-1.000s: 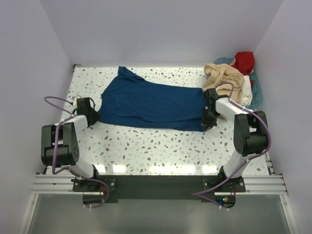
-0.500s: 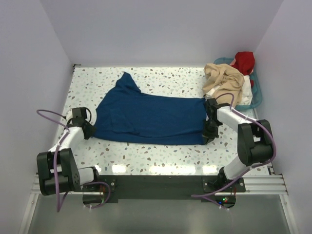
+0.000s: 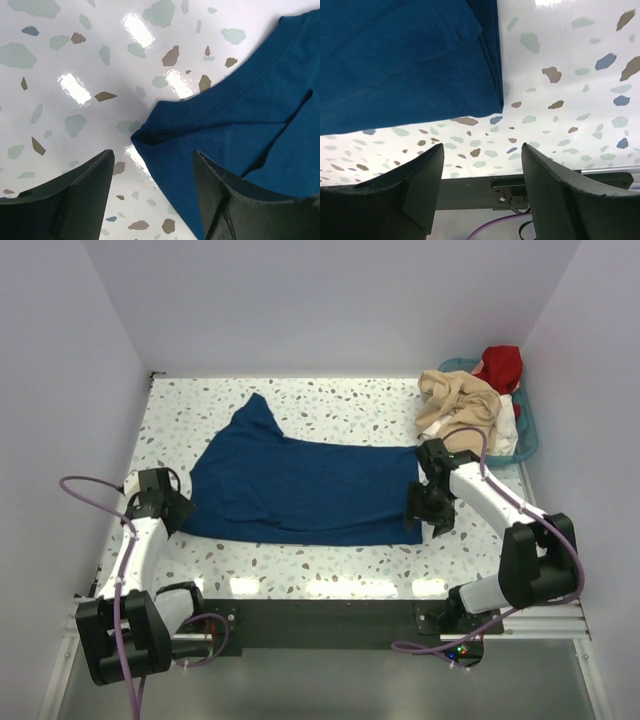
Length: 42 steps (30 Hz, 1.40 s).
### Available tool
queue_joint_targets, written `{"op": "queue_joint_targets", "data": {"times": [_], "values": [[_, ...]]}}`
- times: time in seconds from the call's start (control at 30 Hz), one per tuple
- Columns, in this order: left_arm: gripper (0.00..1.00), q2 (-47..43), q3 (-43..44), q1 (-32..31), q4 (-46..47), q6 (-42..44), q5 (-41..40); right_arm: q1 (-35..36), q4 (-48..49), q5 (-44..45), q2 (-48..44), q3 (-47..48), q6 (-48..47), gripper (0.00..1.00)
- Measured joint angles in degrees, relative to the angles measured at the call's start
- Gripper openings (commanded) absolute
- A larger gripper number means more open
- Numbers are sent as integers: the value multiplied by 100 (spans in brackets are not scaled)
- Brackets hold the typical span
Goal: Fold and stack the t-shirts
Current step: Fold the tshirt
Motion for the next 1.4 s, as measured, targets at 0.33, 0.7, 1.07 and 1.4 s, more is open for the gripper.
{"op": "queue_joint_targets", "data": {"times": [0.33,0.7,1.07,1.4], "values": [[63,-833,205,-13,133,413,498,-2,400,-9,125,380,-72,56],[59,-601,-319,-1023,479,378,1287,-92,1056,-2,776,407,-87,54],[52,7,-341,-1200,678,308,1344,-225,1482,35,1078,407,-118,50],[45,245,-461,-1506,1113,286,1497,-251,1620,37,1082,407,-116,48]]}}
